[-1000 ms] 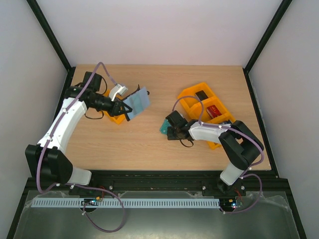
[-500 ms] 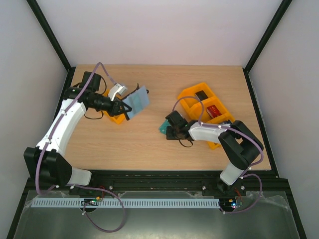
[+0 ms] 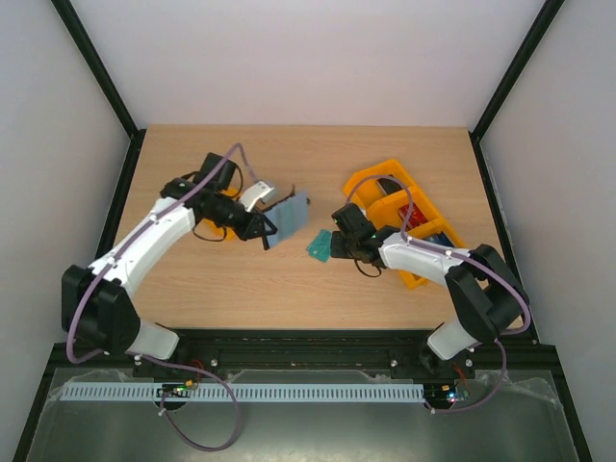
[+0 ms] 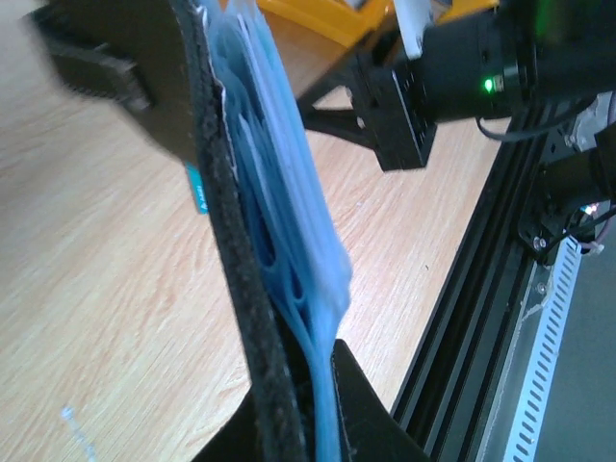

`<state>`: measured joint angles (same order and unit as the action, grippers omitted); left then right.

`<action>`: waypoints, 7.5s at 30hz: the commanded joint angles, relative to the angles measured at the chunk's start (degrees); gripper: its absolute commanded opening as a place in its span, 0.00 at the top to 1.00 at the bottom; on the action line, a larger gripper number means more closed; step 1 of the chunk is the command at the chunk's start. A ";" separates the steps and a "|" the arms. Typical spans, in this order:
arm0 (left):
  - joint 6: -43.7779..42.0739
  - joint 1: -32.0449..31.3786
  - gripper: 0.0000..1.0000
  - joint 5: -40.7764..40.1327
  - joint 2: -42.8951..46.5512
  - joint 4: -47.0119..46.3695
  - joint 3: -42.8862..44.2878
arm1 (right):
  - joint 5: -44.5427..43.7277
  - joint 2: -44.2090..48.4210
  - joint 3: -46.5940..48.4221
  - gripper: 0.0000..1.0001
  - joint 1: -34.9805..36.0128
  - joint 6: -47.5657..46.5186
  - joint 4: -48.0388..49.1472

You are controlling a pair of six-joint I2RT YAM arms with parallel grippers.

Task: Take the credit cards out of the card holder

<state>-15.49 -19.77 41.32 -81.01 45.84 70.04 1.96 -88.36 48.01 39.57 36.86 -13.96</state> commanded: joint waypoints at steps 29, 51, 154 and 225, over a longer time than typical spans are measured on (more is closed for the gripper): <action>-6.15 -4.13 0.98 1.93 -4.26 1.14 5.10 | 33.47 20.09 -3.05 0.63 -3.64 -17.95 17.79; -23.69 -4.84 0.98 13.97 4.28 19.51 12.46 | 48.49 17.59 4.33 0.74 3.83 -11.40 31.07; -21.44 1.95 0.98 16.86 7.80 19.60 12.21 | 53.12 19.97 3.41 0.84 -0.04 -16.82 23.71; -3.53 14.50 0.98 12.55 7.73 3.28 5.96 | 22.40 26.11 -2.56 0.98 -4.74 -105.23 14.39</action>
<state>-20.25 -5.39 51.92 -72.84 50.65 75.68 33.36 -59.24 48.60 31.38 -33.87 -5.15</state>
